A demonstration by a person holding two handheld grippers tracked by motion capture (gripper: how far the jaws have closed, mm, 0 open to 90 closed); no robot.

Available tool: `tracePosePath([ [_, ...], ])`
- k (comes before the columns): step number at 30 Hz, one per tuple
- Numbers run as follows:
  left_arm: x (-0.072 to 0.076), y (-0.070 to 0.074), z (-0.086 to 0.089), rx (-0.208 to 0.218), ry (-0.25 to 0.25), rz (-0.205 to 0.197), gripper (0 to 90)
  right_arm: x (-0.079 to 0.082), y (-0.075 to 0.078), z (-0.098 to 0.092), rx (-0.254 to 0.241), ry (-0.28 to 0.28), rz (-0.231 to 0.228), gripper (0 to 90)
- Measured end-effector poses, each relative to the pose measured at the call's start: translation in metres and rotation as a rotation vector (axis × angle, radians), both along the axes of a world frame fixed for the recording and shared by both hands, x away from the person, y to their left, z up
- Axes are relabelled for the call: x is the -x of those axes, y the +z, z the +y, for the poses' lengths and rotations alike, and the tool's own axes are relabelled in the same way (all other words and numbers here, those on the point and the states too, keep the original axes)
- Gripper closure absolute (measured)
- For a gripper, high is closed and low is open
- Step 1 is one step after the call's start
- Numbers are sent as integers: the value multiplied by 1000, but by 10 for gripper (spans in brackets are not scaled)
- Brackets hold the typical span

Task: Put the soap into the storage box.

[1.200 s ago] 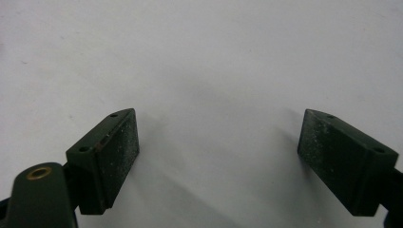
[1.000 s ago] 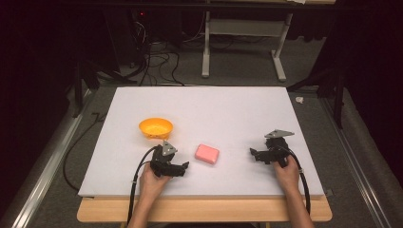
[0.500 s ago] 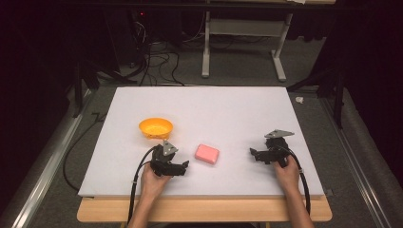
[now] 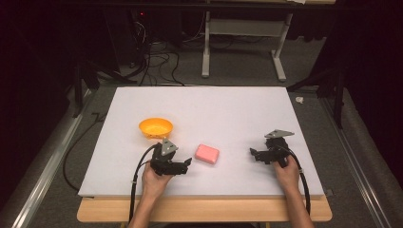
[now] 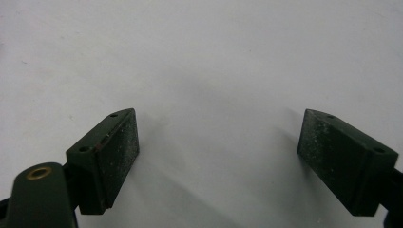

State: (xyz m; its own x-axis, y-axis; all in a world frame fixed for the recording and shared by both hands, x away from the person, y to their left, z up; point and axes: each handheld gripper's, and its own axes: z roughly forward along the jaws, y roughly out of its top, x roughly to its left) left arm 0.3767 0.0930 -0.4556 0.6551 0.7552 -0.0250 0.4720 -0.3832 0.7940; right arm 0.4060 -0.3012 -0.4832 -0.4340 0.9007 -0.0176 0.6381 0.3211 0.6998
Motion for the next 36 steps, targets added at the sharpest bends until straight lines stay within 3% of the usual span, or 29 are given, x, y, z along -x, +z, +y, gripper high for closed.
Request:
tracePosePath([
  [6,-1,7,-3,31,0,7,143,0,0,0,0,0,0,144],
  [14,-3,13,-12,31,-8,-2,115,0,0,0,2,2,-1,144],
  [30,-12,20,-44,63,-53,48,52,0,0,0,1,1,0,144],
  [36,-16,20,-55,50,-39,55,30,0,0,0,1,0,0,144],
])
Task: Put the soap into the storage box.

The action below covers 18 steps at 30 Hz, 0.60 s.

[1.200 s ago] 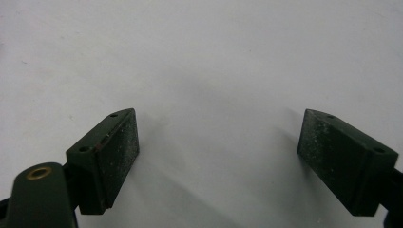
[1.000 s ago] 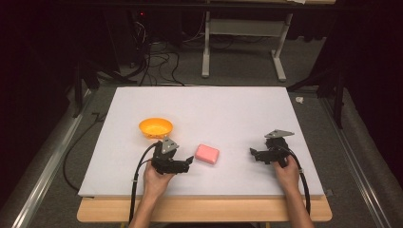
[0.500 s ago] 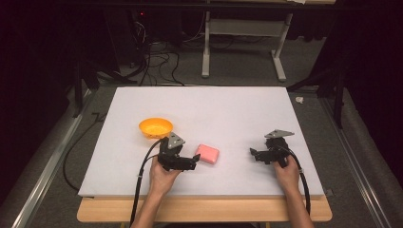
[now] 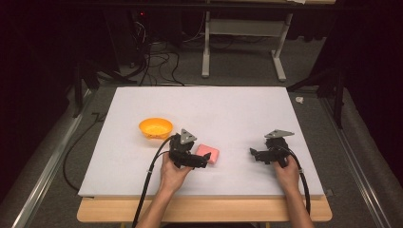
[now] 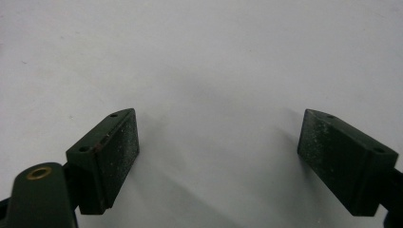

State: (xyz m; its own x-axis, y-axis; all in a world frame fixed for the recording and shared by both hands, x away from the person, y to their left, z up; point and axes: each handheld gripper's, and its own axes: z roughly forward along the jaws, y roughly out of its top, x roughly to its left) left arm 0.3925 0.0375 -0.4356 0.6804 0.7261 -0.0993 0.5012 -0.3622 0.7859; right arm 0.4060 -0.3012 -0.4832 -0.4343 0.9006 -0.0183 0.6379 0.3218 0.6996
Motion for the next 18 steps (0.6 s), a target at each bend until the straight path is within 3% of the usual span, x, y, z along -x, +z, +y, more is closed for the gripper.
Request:
tracePosePath([
  [18,-11,-21,-27,-53,25,58,3,0,0,0,-1,-1,0,144],
])
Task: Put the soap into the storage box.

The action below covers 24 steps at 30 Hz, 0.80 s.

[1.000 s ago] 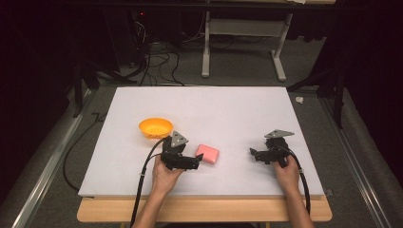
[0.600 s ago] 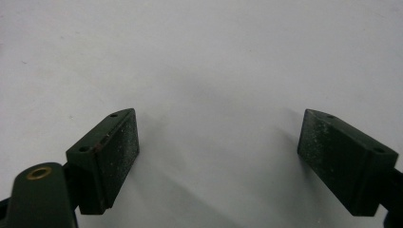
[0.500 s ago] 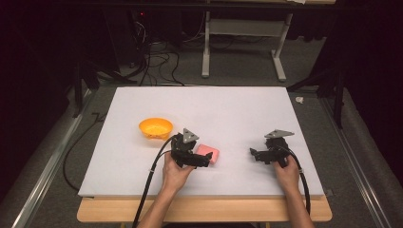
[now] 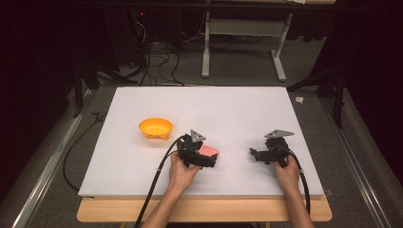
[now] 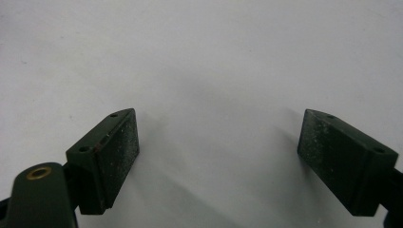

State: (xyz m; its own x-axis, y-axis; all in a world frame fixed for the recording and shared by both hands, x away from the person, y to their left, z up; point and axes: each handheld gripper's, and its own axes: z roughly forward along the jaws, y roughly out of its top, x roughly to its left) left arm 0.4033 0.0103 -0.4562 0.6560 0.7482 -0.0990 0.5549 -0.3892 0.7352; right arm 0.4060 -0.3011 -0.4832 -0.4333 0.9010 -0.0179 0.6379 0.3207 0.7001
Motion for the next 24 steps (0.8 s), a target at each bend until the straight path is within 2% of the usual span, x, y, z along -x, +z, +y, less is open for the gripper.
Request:
tracePosePath([
  [8,-3,-12,-10,-35,-8,26,2,0,0,0,0,0,0,144],
  [14,-3,-19,-13,-44,-7,34,1,0,0,0,0,0,0,144],
  [18,-4,-23,-13,-67,-5,38,16,0,0,0,0,0,0,144],
  [20,-4,-25,-13,-56,-6,38,32,0,0,0,0,0,0,144],
  [24,-3,-26,-13,-61,-8,30,41,0,0,0,0,0,0,144],
])
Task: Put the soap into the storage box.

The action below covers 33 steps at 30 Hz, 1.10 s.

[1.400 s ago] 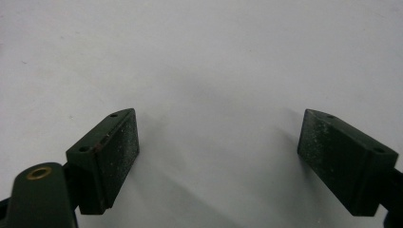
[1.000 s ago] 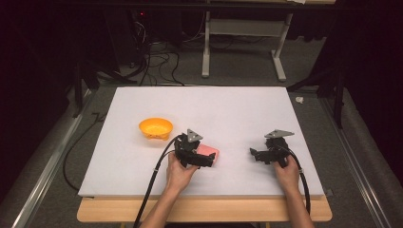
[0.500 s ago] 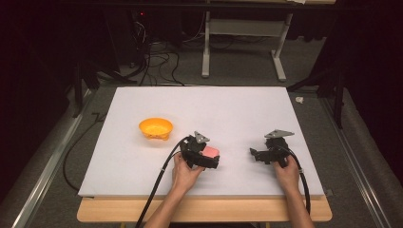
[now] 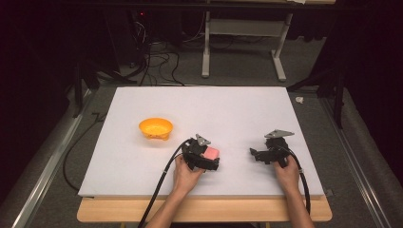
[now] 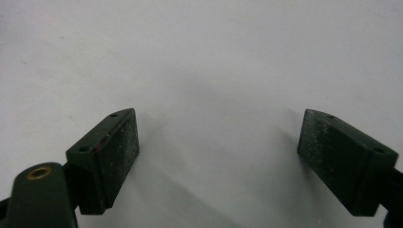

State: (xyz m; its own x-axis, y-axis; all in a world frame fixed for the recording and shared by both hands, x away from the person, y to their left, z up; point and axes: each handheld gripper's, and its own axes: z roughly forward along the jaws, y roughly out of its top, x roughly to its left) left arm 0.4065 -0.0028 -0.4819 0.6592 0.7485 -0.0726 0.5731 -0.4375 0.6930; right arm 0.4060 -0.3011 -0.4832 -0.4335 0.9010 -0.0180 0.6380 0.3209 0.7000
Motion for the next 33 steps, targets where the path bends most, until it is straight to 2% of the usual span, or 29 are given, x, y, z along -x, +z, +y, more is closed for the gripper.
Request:
tracePosePath([
  [3,0,-1,0,1,-2,-9,51,0,0,0,0,0,0,144],
  [11,3,-1,-1,-36,-22,-47,96,0,0,0,1,1,0,144],
  [16,4,-1,1,-35,-31,-48,135,0,0,0,1,1,0,144],
  [29,3,0,4,-34,-66,-50,136,0,0,0,1,1,0,144],
  [33,3,2,5,-22,-69,-44,136,0,0,0,2,3,-1,143],
])
